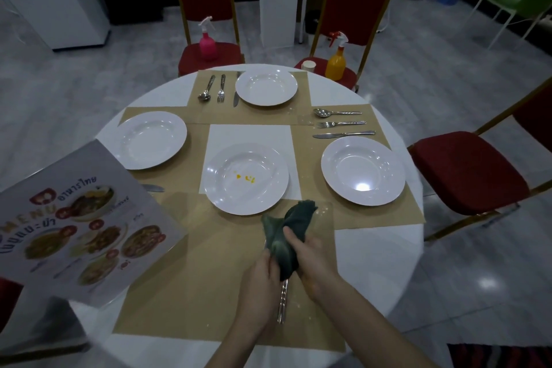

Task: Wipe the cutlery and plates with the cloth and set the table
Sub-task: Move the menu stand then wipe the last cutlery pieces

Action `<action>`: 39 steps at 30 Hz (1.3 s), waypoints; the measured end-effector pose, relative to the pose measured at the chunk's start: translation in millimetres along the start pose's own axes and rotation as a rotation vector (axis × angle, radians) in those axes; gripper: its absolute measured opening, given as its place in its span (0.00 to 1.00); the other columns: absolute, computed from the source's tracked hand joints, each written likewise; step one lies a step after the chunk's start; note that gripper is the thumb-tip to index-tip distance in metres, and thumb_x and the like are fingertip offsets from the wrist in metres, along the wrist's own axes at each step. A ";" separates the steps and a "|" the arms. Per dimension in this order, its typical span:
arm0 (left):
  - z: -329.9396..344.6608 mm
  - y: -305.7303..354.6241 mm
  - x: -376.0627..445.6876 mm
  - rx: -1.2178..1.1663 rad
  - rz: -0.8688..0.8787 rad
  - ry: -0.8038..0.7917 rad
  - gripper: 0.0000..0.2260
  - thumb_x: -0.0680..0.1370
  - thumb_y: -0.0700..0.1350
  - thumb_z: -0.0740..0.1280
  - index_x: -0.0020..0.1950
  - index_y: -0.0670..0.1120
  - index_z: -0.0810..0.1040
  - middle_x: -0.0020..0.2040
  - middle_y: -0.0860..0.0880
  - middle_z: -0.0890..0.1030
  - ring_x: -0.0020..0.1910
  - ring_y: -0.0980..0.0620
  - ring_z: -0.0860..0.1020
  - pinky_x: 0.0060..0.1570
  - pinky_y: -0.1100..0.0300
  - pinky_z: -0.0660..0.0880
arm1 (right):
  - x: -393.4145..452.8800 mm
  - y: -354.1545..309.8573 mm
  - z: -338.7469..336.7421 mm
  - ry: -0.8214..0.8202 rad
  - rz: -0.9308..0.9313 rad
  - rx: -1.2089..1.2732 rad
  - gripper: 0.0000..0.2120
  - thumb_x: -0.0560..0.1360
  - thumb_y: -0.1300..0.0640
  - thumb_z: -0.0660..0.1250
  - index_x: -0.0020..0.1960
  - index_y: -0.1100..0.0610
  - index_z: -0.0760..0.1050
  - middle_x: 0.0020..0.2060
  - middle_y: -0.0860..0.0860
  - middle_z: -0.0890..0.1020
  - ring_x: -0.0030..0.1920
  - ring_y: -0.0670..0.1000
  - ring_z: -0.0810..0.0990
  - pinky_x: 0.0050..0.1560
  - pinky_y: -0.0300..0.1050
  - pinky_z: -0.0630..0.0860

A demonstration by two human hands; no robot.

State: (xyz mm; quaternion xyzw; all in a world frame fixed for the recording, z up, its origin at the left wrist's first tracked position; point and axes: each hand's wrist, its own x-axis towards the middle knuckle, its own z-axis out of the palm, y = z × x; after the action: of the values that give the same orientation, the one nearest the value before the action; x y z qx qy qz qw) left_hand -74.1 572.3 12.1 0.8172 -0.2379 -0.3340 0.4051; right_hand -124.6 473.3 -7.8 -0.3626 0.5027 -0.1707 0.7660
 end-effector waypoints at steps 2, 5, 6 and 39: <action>1.2 -6.4 -4.5 0.062 0.015 -0.005 0.11 0.82 0.41 0.58 0.43 0.49 0.74 0.33 0.54 0.78 0.30 0.61 0.75 0.31 0.62 0.68 | -6.4 7.3 -3.5 -0.015 0.022 -0.024 0.09 0.76 0.56 0.70 0.53 0.60 0.80 0.44 0.54 0.86 0.47 0.51 0.85 0.44 0.42 0.80; 9.3 -11.2 -9.9 0.120 0.055 -0.029 0.11 0.83 0.44 0.56 0.59 0.45 0.76 0.51 0.46 0.83 0.43 0.59 0.80 0.34 0.71 0.69 | 0.8 2.5 -9.4 0.098 0.050 0.034 0.08 0.76 0.56 0.70 0.51 0.61 0.80 0.44 0.57 0.86 0.47 0.55 0.84 0.47 0.46 0.80; 11.6 -11.5 -11.1 0.170 0.077 -0.033 0.13 0.83 0.45 0.56 0.63 0.46 0.74 0.58 0.43 0.81 0.47 0.55 0.80 0.37 0.71 0.69 | 4.9 -3.9 -13.3 0.147 0.039 0.064 0.07 0.76 0.56 0.70 0.49 0.60 0.80 0.44 0.57 0.85 0.47 0.55 0.84 0.47 0.47 0.80; -0.6 -8.7 -25.0 0.171 0.240 0.087 0.07 0.80 0.42 0.62 0.52 0.49 0.80 0.40 0.51 0.81 0.36 0.53 0.77 0.36 0.65 0.69 | -9.1 3.2 -27.5 0.083 0.056 0.132 0.09 0.77 0.52 0.67 0.50 0.58 0.80 0.43 0.54 0.87 0.50 0.55 0.83 0.47 0.46 0.79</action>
State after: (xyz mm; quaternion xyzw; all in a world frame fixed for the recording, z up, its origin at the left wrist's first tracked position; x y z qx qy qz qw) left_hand -89.2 594.0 14.1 0.8280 -0.3439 -0.2261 0.3810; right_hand -153.5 470.6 -10.6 -0.2896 0.5315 -0.1970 0.7712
